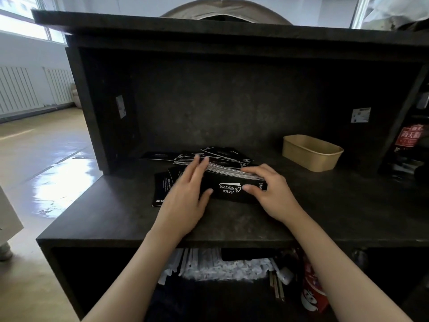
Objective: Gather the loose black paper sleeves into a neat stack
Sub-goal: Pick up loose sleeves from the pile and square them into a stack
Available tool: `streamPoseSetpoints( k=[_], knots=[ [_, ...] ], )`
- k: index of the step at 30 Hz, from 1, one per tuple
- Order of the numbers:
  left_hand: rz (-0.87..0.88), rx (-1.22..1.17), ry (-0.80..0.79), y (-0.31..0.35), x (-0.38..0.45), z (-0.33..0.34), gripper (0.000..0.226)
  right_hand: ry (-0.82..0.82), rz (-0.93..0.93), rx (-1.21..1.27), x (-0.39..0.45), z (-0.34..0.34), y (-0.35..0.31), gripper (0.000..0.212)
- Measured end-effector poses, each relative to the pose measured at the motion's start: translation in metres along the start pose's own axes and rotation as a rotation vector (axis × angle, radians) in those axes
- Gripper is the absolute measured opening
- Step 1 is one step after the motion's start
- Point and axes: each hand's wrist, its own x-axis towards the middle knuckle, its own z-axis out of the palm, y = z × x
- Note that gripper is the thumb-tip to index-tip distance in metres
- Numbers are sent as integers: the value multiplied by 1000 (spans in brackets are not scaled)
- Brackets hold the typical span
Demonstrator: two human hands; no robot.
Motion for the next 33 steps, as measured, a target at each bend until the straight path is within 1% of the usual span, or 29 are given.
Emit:
streamPoseSetpoints(
  k=[1, 2, 4, 5, 6, 9, 11, 14, 17, 19, 22, 23, 25, 26, 30, 33],
  knots=[
    [-94, 105, 84, -2, -1, 1, 66, 7, 5, 2, 0, 1, 0, 39],
    [-237, 215, 119, -5, -1, 0, 64, 7, 12, 7, 0, 1, 0, 39],
    [-539, 349, 37, -5, -2, -4, 64, -3, 20, 6, 1, 2, 1, 39],
    [-623, 361, -5, -6, -3, -4, 66, -8, 21, 2, 1, 2, 2, 39],
    [-647, 360, -15, -6, -3, -5, 67, -13, 23, -1, 1, 1, 2, 39],
    [-624, 303, 21, -6, -2, -7, 60, -37, 37, 1, 1, 1, 2, 39],
    [-656, 222, 47, -8, -2, -10, 56, -38, 34, -1, 1, 0, 2, 39],
    [-698, 61, 146, -13, -1, -14, 54, -36, 33, 6, 1, 0, 1, 40],
    [-684, -43, 240, -15, -3, -14, 51, -39, 36, 7, 0, 0, 0, 40],
    [-681, -28, 246, -15, -3, -13, 48, -43, 40, 6, -1, 0, 0, 41],
    [-672, 110, 165, -11, -1, -10, 35, -45, 40, 17, -1, -1, -1, 41],
    [-679, 153, 126, -10, 0, -10, 37, -46, 41, 21, -1, -1, -1, 41],
    [-697, 219, 60, -9, 3, -10, 53, -51, 45, 24, -1, -1, -1, 41],
    [-699, 229, 54, -9, 4, -9, 58, -53, 49, 22, -1, -1, -1, 41],
    [-706, 148, 108, -9, 6, -10, 52, -50, 48, 18, -1, -1, 0, 42],
    [-678, 58, 216, -10, 4, -12, 53, -55, 51, 17, -1, -1, 1, 42]
  ],
)
